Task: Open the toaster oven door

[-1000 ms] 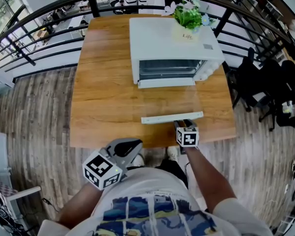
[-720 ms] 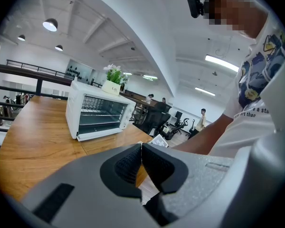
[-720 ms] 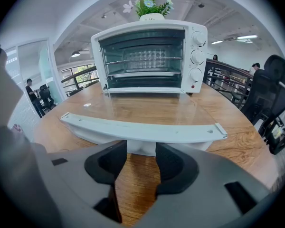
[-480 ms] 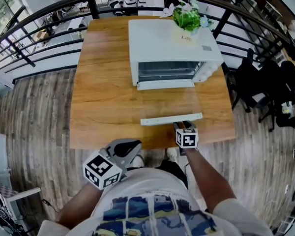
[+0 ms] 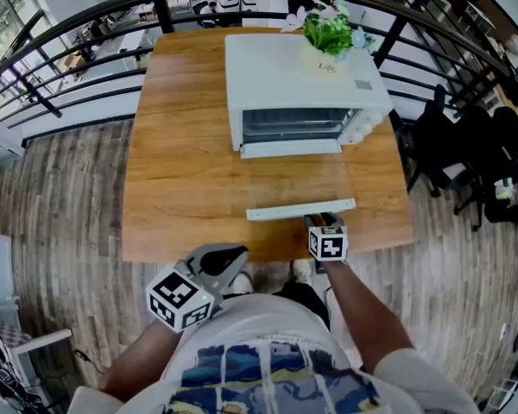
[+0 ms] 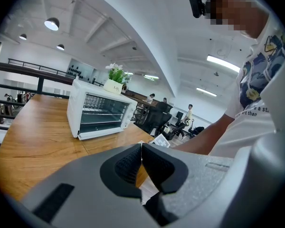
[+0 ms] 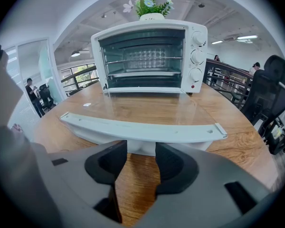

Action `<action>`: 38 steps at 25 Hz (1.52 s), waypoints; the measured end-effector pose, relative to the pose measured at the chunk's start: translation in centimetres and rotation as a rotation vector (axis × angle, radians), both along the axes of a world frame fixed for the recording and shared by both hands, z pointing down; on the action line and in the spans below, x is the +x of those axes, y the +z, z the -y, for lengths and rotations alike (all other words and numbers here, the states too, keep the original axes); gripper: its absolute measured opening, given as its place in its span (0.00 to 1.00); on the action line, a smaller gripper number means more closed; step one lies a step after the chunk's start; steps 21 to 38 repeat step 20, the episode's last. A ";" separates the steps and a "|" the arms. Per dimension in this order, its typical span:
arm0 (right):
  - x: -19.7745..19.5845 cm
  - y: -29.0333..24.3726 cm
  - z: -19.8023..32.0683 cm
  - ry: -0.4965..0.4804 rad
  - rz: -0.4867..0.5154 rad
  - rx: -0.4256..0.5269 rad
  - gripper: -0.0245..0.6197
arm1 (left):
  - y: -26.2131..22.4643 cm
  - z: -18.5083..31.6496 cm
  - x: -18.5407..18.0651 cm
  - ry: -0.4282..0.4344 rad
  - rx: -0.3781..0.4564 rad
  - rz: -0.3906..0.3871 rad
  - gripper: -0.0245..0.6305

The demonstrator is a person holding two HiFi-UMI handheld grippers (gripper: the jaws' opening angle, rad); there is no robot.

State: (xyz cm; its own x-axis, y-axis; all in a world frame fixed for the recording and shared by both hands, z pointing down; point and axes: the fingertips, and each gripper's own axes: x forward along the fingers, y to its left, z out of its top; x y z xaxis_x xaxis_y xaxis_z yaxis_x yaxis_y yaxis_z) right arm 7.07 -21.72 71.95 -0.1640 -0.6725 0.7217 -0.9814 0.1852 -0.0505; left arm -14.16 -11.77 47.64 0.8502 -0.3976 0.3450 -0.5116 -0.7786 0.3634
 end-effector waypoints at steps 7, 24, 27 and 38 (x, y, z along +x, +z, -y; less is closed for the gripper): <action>0.1 0.3 0.0 -0.003 0.000 -0.005 0.32 | 0.1 0.2 0.3 0.004 -0.003 0.002 0.05; 0.1 -0.2 0.1 0.005 0.000 -0.001 0.32 | 0.3 0.5 0.6 0.003 -0.010 0.004 0.05; 0.1 -0.2 0.1 0.005 0.000 -0.001 0.32 | 0.3 0.5 0.6 0.003 -0.010 0.004 0.05; 0.1 -0.2 0.1 0.005 0.000 -0.001 0.32 | 0.3 0.5 0.6 0.003 -0.010 0.004 0.05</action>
